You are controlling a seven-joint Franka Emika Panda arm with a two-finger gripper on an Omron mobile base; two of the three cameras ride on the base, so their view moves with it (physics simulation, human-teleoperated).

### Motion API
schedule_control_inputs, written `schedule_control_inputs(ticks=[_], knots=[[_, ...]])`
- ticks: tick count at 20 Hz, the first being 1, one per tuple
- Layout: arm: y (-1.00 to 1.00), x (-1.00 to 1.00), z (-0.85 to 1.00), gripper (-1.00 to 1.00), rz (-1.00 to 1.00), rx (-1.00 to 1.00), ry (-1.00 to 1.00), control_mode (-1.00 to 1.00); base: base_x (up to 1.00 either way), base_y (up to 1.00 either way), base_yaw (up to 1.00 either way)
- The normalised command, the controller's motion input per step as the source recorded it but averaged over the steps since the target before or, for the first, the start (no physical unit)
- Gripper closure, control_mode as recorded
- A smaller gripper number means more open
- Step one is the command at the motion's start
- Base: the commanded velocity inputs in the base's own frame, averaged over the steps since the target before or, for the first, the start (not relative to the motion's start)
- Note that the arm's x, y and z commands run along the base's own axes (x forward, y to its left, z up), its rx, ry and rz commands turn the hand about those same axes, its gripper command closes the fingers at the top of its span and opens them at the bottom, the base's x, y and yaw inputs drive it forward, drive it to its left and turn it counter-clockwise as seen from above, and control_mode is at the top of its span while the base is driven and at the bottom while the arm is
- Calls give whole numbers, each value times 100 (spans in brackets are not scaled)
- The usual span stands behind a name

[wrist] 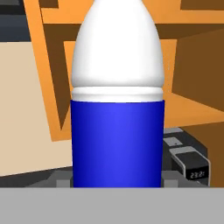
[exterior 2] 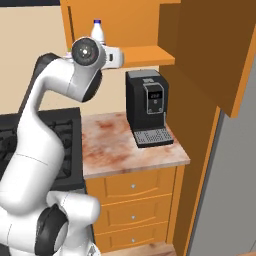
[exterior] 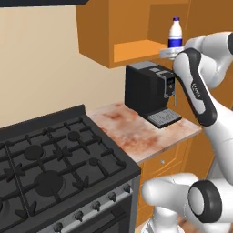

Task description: Pick the bottled water from the counter and place it in the open cabinet.

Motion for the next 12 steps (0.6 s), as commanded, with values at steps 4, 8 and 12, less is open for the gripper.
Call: schedule_control_inputs(ticks=[4,8,12], knots=[[0,55,0,100,4,0,3,-100,0,0,0],[0,61,0,100,1,0,1,-100,0,0,0],[0,66,0,100,0,0,0,-100,0,0,0]])
